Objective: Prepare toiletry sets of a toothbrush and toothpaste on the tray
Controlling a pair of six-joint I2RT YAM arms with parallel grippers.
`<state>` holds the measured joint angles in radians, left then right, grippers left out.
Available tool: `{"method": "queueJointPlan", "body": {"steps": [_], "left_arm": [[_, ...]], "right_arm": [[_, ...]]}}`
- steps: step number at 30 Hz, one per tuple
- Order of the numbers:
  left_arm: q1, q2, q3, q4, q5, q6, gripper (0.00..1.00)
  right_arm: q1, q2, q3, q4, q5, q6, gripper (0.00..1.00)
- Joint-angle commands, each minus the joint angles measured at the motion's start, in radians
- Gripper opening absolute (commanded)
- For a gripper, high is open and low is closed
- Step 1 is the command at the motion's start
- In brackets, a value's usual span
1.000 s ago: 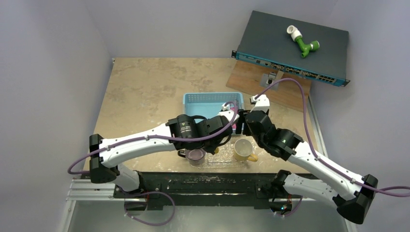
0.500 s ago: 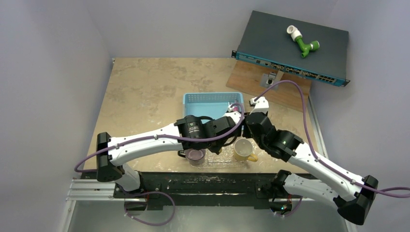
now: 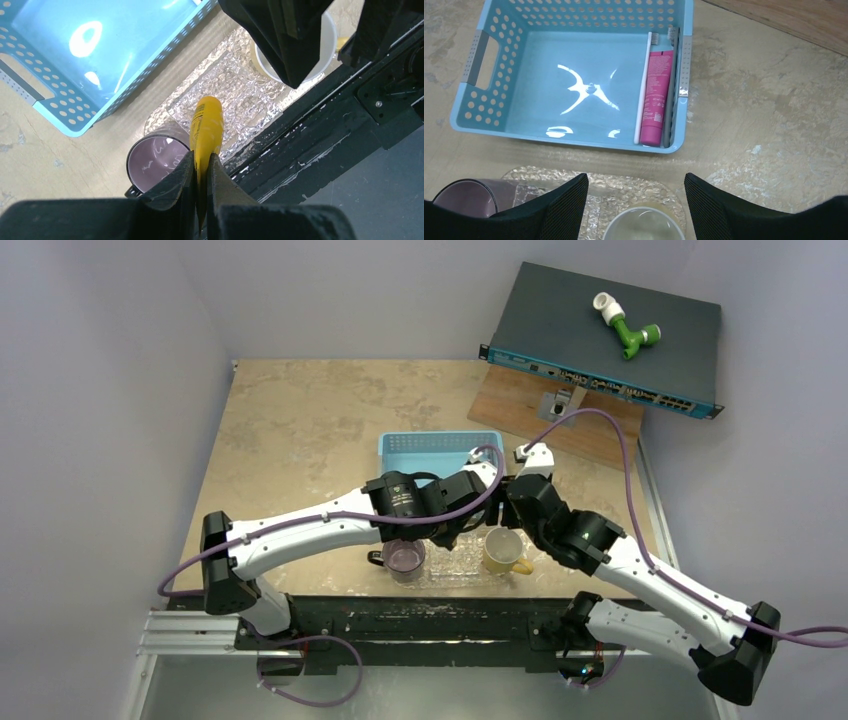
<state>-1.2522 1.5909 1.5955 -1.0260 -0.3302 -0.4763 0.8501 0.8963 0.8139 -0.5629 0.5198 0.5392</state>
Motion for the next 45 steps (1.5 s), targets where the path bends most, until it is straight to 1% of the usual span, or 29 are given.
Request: {"method": "queueJointPlan", "body": {"steps": [1,31,45], "left_arm": [[0.016,0.006,0.034,0.055,-0.005,0.020,0.00],[0.022,0.032,-0.038,0.089,0.029,0.009,0.00],[0.051,0.051,-0.066,0.127,0.023,0.013,0.00]], "right_arm": [[-0.003,-0.004,-0.004,0.023,-0.014,0.018,0.72],[-0.003,0.037,-0.008,0.039,-0.017,0.015,0.73],[-0.003,0.029,-0.022,0.029,-0.015,0.025,0.74]]}}
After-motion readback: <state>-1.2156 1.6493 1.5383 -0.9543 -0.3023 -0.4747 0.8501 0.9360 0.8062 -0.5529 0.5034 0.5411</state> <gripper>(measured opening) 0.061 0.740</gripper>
